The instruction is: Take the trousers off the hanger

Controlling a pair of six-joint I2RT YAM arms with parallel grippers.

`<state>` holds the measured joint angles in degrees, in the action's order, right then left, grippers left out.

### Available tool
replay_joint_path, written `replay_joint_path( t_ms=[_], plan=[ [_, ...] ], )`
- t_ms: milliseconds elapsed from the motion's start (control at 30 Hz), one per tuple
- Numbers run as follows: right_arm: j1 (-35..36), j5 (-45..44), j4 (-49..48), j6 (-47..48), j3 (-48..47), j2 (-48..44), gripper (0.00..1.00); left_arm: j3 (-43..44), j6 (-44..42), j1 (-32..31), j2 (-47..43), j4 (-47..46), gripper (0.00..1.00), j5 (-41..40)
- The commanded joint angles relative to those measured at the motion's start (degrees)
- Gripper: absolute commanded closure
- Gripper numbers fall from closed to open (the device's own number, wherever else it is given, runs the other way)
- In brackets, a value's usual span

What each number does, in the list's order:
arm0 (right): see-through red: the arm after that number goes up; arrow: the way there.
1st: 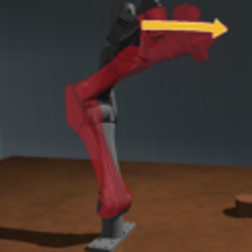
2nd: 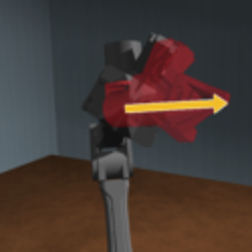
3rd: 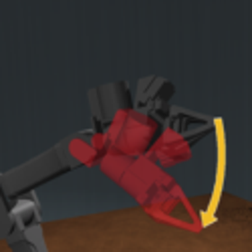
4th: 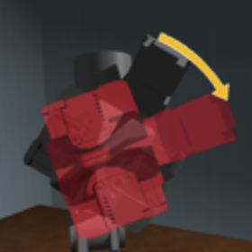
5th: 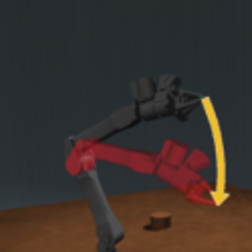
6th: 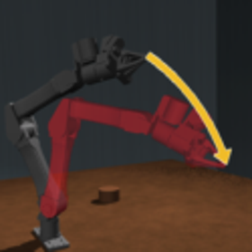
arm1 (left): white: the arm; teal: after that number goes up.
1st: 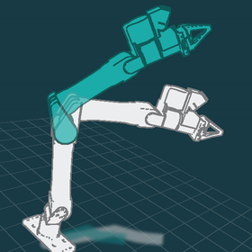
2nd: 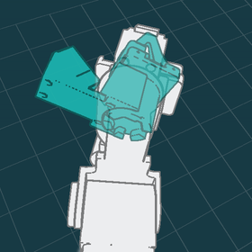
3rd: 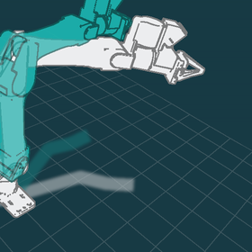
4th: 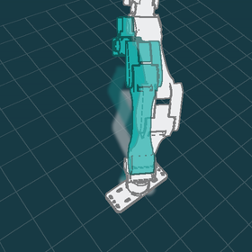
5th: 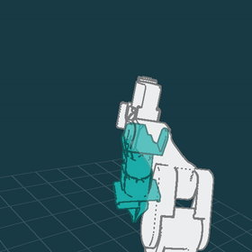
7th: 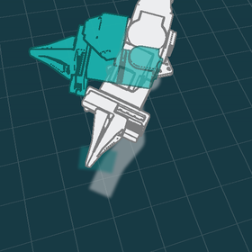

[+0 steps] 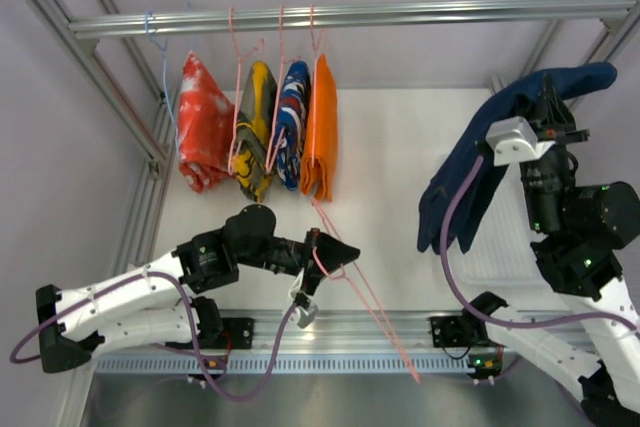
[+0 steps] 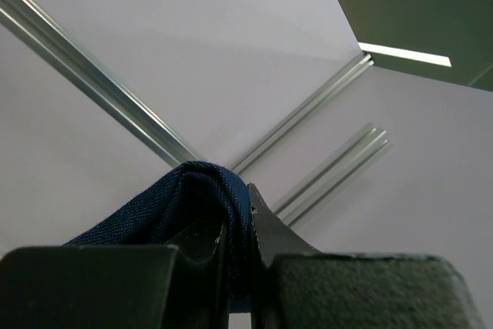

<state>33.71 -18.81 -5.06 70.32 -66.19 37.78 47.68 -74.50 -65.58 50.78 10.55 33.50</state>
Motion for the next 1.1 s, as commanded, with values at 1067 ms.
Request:
replay_joint_path(
  t_ms=[1067],
  plan=[
    [-8.7,-15.2,7.6,28.2,10.4,6.8,1.0,2.7,4.4,0.5,-0.7,-7.8,1.0,-2.0]
  ],
)
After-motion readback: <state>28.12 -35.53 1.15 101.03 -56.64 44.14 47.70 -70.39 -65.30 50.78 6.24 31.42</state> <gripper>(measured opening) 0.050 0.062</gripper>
